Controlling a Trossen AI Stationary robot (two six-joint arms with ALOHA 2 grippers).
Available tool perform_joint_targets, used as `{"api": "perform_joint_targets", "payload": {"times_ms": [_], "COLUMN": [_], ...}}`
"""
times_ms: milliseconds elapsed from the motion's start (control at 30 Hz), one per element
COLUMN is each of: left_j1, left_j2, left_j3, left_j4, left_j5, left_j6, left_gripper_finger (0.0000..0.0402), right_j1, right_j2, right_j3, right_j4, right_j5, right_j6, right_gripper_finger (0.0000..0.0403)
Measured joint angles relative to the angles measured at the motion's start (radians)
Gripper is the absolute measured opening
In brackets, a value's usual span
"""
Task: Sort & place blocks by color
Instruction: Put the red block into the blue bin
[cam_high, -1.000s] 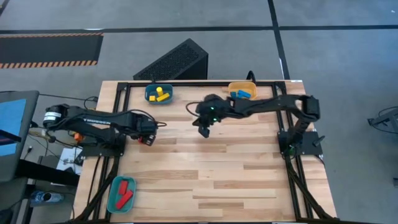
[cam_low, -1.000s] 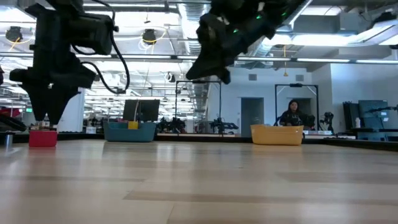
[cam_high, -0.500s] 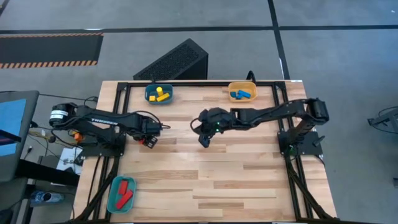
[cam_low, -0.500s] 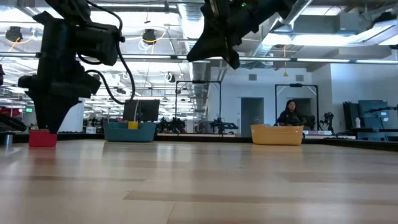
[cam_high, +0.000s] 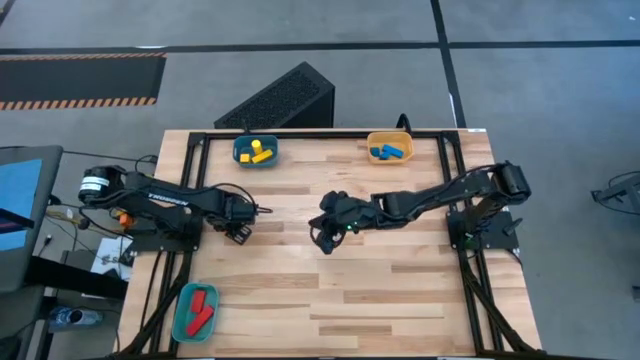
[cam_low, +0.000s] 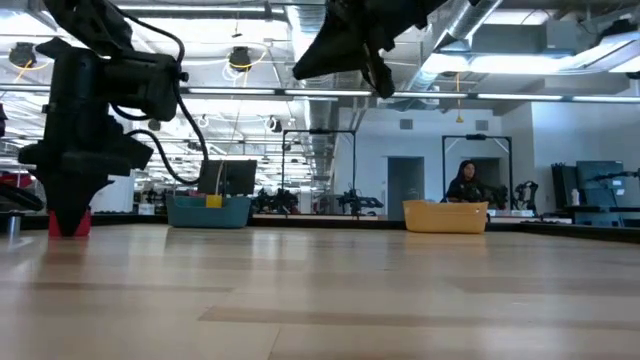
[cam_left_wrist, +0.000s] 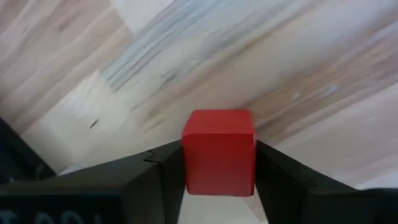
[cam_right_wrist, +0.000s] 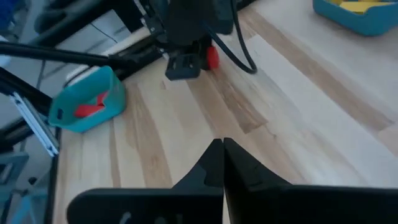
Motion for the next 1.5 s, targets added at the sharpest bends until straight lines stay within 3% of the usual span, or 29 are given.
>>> {"api": "perform_joint_targets", "payload": {"times_ms": [200,500,767,967,1267,1500], "left_j1": [-0.019,-0.118,-0.306,-0.526,-0.87,-1.062], "left_j2": [0.003,-0.016,-0.087,-0.16,-0.215,-0.158], "left_j3": [0.034,0.171,0.328,0.341,0.341,0.341], "left_j4": [0.096,0.0,-0.138,-0.159,-0.133,-0.081], "left_j5": [-0.029,-0.034,-0.034,-0.036,0.03,0.026], "left_j6": [0.113,0.275,0.267,0.275,-0.001,-0.215], "left_gripper_finger": [0.0099,0.011,0.0103,0.0113,0.0109,0.0121], "right_j1": [0.036,0.073,0.091,0.143,0.213,0.223], "right_j2": [0.001,0.001,0.001,0.001,0.001,0.001], "right_j3": [0.001,0.001,0.001,0.001,0.001,0.0], "right_j4": [0.028,0.085,0.141,0.18,0.178,0.182], "right_j5": [0.05,0.126,0.16,0.184,0.312,0.319], "right_j6": [0.038,0.056,0.106,0.109,0.149,0.152], "right_gripper_finger": [0.0013,0.0013,0.0013,0.0013,0.0013,0.0013]}}
